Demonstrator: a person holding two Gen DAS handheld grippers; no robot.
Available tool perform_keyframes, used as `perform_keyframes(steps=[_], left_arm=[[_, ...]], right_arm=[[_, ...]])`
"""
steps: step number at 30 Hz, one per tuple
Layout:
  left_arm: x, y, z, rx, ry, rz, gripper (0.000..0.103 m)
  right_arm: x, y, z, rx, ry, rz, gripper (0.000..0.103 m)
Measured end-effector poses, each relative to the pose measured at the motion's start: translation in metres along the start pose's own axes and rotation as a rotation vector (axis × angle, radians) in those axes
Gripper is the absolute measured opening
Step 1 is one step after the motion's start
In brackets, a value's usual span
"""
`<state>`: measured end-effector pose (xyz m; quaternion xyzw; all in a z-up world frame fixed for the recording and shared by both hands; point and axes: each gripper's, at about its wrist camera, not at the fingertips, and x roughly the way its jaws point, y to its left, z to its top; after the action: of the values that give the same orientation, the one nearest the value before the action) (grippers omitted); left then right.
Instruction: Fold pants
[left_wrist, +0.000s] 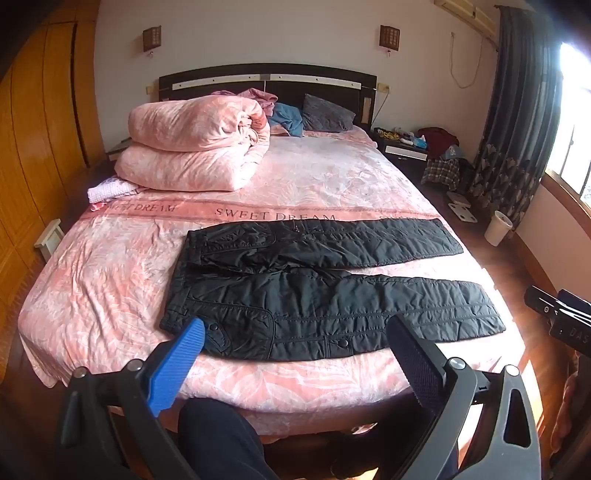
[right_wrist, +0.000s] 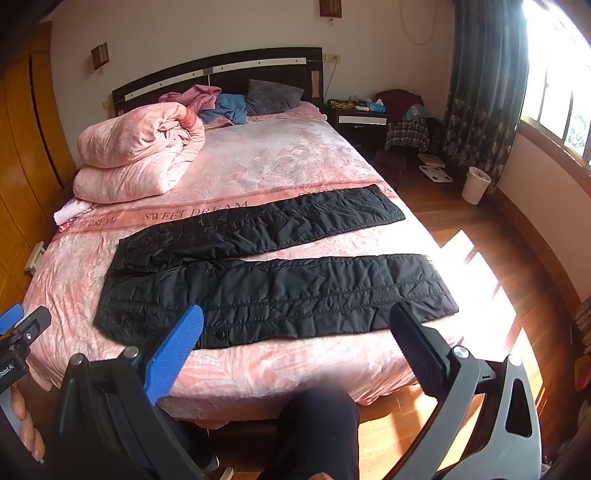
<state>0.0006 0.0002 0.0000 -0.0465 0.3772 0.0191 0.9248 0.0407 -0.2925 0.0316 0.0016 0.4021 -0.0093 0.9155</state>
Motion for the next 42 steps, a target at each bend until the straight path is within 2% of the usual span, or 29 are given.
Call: perform_keyframes(steps=[42], left_arm=[[-0.006,-0.002,0.0,0.003,-0.001,0.003,0.099]], right_arm=[[-0.015,0.0,0.005,-0.001,-0.015,0.002,0.101]])
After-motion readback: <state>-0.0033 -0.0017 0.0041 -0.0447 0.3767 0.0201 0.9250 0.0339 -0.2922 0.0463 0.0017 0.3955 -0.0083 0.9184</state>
